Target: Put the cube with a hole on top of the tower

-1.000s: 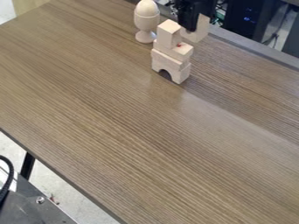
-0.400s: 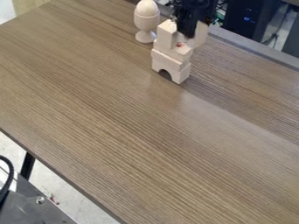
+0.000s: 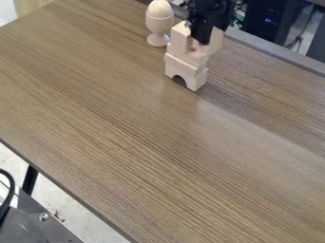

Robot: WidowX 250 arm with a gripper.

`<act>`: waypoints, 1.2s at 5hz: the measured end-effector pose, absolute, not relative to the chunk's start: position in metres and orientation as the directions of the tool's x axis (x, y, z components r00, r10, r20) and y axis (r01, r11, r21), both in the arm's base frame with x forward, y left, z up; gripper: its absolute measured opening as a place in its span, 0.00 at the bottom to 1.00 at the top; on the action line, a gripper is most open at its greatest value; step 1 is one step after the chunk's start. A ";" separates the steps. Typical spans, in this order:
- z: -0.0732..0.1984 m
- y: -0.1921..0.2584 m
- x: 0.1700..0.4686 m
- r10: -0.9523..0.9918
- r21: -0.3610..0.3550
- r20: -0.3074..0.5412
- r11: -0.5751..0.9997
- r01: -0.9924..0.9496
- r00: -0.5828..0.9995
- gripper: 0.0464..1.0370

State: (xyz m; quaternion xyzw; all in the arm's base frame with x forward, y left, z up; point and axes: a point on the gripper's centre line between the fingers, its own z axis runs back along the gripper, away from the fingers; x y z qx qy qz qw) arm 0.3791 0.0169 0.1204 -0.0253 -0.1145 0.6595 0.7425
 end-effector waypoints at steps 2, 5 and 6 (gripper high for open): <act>0.113 0.024 0.387 0.985 -0.174 0.140 0.129 -0.976 0.105 0.49; 0.106 0.035 0.388 0.988 -0.152 0.135 0.098 -0.984 0.077 0.49; 0.106 0.035 0.387 0.984 -0.132 0.136 0.136 -0.982 0.118 0.56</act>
